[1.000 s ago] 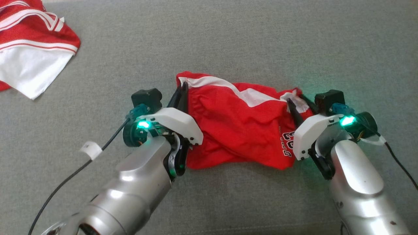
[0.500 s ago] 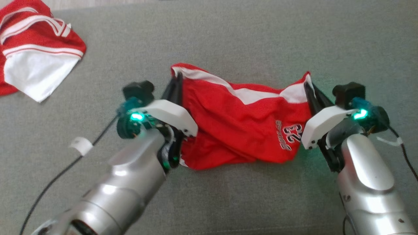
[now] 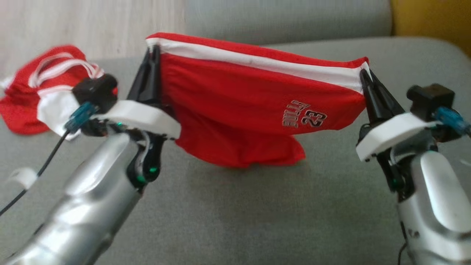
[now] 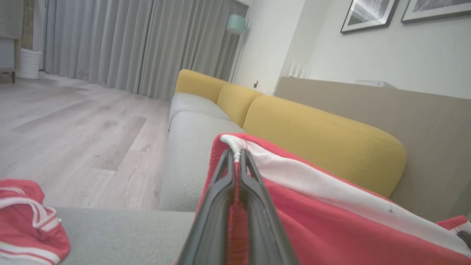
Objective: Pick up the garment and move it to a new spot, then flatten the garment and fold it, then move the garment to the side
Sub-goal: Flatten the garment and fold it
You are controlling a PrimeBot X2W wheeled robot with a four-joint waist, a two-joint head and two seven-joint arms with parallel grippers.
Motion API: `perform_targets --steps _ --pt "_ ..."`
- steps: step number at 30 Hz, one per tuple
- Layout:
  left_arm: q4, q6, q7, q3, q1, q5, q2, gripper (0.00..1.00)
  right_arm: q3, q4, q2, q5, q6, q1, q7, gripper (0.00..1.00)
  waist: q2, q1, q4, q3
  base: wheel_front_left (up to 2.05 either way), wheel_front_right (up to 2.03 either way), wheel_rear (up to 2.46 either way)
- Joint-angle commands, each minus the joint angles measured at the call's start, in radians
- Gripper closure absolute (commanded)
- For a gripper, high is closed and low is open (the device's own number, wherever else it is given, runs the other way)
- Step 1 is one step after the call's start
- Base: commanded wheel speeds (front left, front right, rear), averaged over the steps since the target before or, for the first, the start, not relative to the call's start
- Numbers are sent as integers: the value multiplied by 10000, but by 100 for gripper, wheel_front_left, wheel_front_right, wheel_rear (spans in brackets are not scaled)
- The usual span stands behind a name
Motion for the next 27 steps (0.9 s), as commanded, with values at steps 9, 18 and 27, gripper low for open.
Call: perform_targets --steps 9,18,27 --pt "-3533 958 417 605 71 385 1669 100 -211 -3099 -67 194 65 508 643 100 -1 2 168 -1262 0 0 0" --pt "-4790 1329 1608 604 -189 313 2544 100 -362 -3913 -98 218 65 322 1634 100 -1 2 -26 -955 0 0 0" --pt "-2099 412 1708 587 -2471 650 1826 100 -29 -279 -242 -372 65 -3489 348 100 -1 2 -483 693 0 0 0"
